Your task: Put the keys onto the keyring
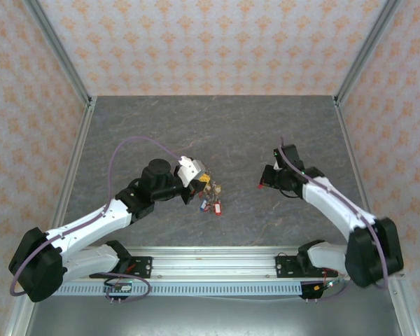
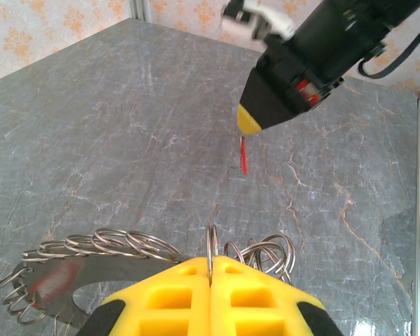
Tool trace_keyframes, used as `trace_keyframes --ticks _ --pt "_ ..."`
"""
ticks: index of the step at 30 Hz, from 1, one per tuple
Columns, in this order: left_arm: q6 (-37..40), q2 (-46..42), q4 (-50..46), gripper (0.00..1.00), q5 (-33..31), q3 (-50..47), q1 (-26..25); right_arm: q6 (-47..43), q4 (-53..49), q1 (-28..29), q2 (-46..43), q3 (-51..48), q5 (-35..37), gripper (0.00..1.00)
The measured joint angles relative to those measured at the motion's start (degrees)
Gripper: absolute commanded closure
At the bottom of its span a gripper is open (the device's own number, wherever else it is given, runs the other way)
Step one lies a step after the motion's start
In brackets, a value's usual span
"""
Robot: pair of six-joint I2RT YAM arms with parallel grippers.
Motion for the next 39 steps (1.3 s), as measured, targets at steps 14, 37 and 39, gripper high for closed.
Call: trace_keyframes --ticks 14,37,39 --pt "1.40 1.95 -0.39 1.00 8.52 3.98 -0.13 -13.66 24.68 0.39 -20.57 -11.65 -21.90 1.00" --pt "3.32 6.49 -3.17 1.00 12.04 6.95 -1.95 -37.90 25.66 14.86 -20.33 -11.19 -22.18 1.00" --pt "3.50 6.49 -3.21 1.00 12.02 6.95 -1.95 -37.88 25.70 14.88 -19.82 -10.97 -23.12 1.00"
